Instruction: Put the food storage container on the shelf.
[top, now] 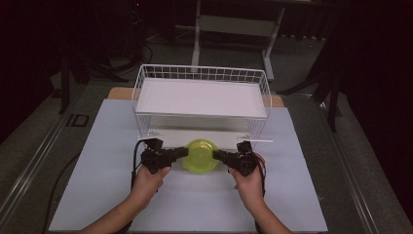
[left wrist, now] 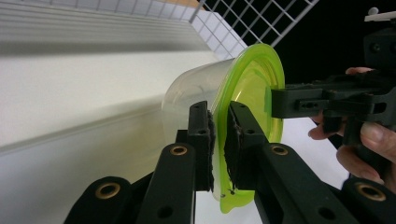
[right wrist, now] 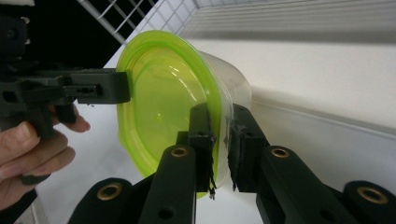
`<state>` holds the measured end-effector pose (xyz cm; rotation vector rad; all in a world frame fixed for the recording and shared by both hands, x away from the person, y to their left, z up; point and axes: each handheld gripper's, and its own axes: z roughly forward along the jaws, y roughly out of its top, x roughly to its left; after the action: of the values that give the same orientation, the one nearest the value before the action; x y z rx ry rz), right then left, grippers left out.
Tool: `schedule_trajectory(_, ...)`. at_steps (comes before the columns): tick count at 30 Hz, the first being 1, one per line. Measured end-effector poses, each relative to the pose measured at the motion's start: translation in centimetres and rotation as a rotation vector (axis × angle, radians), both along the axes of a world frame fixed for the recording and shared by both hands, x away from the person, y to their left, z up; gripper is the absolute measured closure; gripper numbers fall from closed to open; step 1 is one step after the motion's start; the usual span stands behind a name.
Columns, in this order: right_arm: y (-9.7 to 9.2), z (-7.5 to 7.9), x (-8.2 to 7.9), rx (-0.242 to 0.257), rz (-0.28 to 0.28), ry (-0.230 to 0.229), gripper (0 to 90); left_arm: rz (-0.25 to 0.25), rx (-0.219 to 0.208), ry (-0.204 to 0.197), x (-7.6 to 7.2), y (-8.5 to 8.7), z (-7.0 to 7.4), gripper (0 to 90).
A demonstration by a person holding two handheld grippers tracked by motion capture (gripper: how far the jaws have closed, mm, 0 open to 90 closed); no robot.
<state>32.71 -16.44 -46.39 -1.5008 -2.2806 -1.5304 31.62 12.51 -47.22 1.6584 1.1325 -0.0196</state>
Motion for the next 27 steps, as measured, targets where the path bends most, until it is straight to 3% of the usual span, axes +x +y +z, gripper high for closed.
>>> schedule_trajectory(7, 0.2, -0.6, 1.4, 0.002, -0.047, -0.004, 80.8, 0.035, 0.010, -0.006, 1.6, -0.4, -0.4, 81.6)
schedule_trajectory(12, 0.4, -0.7, 2.4, 0.015, -0.070, -0.016, 80.8, 0.054, -0.013, -0.011, 2.8, -0.3, -0.9, 81.3)
schedule_trajectory(17, 0.5, -1.0, 3.1, 0.026, -0.091, -0.024, 80.8, 0.074, 0.010, -0.032, 3.9, -0.6, -0.9, 81.1)
schedule_trajectory(27, 0.5, -2.0, 4.4, 0.028, -0.136, -0.017, 80.6, 0.100, 0.001, -0.018, 5.4, -1.0, -2.1, 80.8)
